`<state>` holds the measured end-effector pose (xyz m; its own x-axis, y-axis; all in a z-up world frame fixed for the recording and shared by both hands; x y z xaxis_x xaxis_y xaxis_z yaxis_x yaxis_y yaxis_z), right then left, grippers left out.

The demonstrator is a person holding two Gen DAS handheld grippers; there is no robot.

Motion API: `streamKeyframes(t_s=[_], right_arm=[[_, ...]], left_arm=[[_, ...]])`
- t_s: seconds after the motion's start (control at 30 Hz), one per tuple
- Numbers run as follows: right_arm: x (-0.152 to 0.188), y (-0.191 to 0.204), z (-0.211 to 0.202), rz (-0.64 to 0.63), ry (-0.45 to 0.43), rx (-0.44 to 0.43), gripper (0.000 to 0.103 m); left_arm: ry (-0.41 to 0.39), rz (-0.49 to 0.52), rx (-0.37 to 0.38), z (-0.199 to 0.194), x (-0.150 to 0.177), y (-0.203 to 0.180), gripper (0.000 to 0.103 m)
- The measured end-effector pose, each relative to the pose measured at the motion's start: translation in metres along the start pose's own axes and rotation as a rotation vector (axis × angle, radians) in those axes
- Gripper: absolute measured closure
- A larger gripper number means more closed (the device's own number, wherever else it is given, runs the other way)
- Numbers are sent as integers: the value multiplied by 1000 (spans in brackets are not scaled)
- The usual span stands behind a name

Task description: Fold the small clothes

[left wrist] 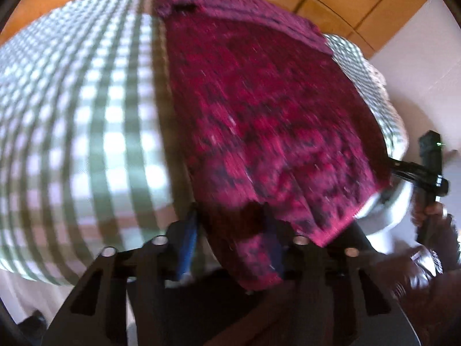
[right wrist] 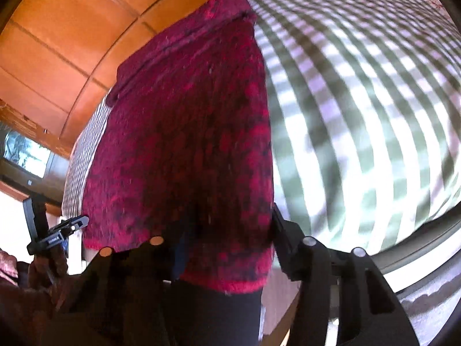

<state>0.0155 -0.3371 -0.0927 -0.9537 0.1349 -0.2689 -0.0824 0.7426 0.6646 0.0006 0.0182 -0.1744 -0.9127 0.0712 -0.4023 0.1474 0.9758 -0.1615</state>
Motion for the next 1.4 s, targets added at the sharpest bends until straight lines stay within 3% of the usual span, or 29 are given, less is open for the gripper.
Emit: streamKeyframes(t_s=[0.13, 0.2, 0.4, 0.53, 0.7, 0.93, 1.17, 1.3, 1.37, 1.4], right_arm=[[0, 6, 2, -2, 8, -21, 75], [-5, 17, -2, -7, 5, -67, 81], [-41, 61, -30, -27, -122, -245, 84], [-75, 70, -31, -13, -199, -294, 85], [-130, 51, -30, 47, -295, -293, 85], [-196, 30, 13, 103, -293, -192, 85], [-215, 8, 47, 171, -272, -149, 83], [-224, 3, 47, 214, -301, -201, 58], [-228, 4, 36, 202, -348, -200, 30], [-228, 3, 28, 199, -372, -198, 14]], left_arm=[[-12, -6, 31, -1, 0, -2, 86], [-36, 2, 56, -11, -1, -3, 88], [-116, -96, 230, -43, -26, 8, 89], [-168, -159, 309, -54, -53, 11, 90], [-224, -287, 398, -56, -104, 23, 90], [-213, -369, 330, -16, -176, 37, 90], [-127, -513, 314, 24, -205, 62, 89], [-109, -574, 343, 28, -205, 70, 71], [-140, -611, 346, 22, -202, 81, 48], [-163, -635, 316, 16, -200, 88, 21]])
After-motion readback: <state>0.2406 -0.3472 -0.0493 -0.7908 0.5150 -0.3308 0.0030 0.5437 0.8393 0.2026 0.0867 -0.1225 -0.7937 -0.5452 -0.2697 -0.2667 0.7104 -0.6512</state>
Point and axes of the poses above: each gripper's, at about its wrist camera, not at the fingertips, and z roughly the way its jaws point, y to its left, x to its underside, the point moved 8 cm from there along z, roughly the way its jaws point, and after that the axes turned 12 degrees about -x, right-handed, at the moved point
